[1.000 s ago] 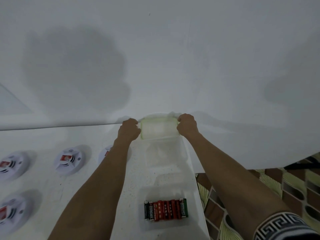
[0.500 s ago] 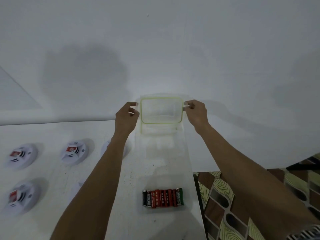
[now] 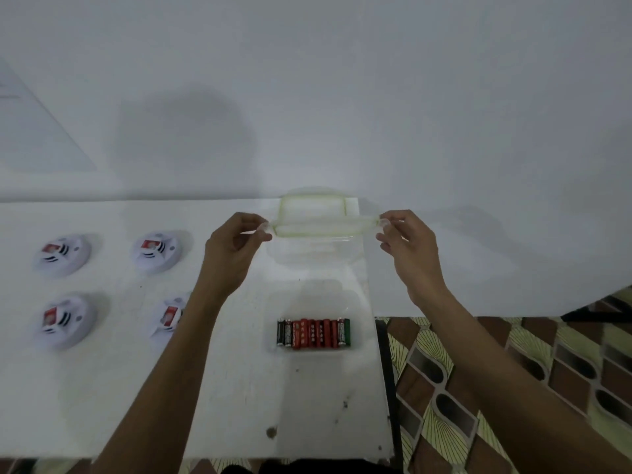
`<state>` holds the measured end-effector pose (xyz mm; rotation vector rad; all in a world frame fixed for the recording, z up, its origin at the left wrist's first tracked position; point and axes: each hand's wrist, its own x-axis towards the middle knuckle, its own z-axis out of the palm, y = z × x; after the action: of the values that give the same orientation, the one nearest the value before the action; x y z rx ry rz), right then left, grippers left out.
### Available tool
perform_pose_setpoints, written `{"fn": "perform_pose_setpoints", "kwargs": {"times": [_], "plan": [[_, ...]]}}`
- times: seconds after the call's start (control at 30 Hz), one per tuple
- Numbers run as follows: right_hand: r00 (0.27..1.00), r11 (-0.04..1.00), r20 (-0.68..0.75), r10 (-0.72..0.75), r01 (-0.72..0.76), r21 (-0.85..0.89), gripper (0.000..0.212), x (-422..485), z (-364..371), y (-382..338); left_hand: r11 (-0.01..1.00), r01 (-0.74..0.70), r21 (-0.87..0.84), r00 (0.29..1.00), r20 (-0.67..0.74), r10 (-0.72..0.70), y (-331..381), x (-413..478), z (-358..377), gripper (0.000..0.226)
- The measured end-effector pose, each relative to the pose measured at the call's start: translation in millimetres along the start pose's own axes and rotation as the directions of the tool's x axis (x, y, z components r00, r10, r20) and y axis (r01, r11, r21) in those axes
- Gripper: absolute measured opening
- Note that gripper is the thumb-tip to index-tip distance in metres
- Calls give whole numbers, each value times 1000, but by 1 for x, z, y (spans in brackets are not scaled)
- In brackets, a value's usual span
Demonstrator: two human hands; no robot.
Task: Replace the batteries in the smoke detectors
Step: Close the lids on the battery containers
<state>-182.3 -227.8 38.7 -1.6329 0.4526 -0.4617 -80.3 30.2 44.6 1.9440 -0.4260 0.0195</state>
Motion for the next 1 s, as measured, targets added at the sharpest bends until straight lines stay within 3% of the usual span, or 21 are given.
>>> {"fn": "perform_pose_setpoints", "kwargs": {"times": [0.23, 0.37, 0.5, 0.6, 0.8, 1.0], "plan": [[995, 998, 75, -58, 60, -24, 21, -66, -12, 26, 994, 68, -86, 995, 79, -62, -21, -71, -15, 26], [982, 978, 115, -149, 164, -132, 28, -91, -17, 49, 992, 67, -107, 992, 112, -55, -32, -95, -15, 35], [968, 956, 149, -204, 230, -181, 17, -104, -14, 65, 1000, 2, -18, 993, 121, 0, -43, -110, -9, 29], [957, 932, 173, -233, 271, -243, 21, -110, -10, 70, 991, -65, 118, 992, 118, 51, -55, -116, -4, 30], [961, 889, 192, -200, 260, -377, 24, -118, -7, 78, 969, -142, 204, 984, 138, 115, -63, -122, 1, 35], [979, 927, 165, -121, 171, -335, 24, -122, -4, 81, 966, -103, 235, 990, 122, 75, -67, -128, 8, 40]]}}
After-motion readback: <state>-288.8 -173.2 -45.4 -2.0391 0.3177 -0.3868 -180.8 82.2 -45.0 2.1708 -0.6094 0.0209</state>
